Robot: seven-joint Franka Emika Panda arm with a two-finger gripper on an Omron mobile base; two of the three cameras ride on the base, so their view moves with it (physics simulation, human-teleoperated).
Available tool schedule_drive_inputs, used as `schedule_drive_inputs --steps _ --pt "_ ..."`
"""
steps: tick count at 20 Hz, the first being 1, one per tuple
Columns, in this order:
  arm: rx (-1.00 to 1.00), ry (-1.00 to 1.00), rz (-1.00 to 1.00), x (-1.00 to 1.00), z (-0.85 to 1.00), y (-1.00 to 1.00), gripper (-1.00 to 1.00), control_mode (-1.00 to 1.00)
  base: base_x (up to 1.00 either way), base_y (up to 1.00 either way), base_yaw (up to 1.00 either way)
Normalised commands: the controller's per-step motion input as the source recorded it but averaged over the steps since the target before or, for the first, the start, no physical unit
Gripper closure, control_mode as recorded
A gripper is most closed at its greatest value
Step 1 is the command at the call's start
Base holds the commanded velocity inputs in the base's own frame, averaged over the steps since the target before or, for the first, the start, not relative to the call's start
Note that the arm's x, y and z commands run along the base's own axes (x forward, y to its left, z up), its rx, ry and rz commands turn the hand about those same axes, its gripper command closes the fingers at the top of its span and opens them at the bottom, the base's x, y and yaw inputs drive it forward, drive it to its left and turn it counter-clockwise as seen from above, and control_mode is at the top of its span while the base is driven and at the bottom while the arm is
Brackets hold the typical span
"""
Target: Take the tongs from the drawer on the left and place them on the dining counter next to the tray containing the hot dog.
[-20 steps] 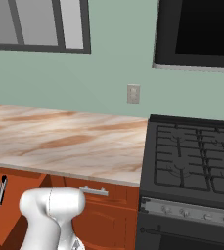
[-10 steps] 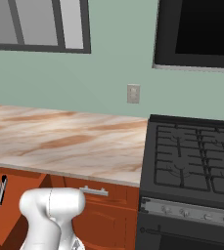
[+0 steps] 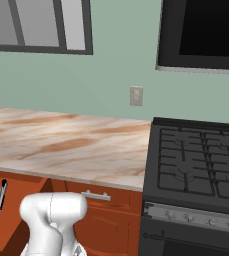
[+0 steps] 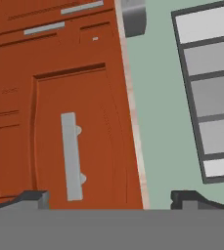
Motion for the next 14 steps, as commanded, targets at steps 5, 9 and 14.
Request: schedule_drive_inputs --steps 5,9,14 --pt "0.08 -0.09 0.00 -0.49 0.43 -0.10 -1.00 -1.00 0.00 0.00 0.00" --pt "0.08 -0.10 0.00 -0.51 0.46 -0.09 -1.00 -1.00 0.00 0.00 0.00" --pt "0.08 -0.09 0.00 -0.50 0.41 -0.09 -1.00 -1.00 0.00 0.00 0.00"
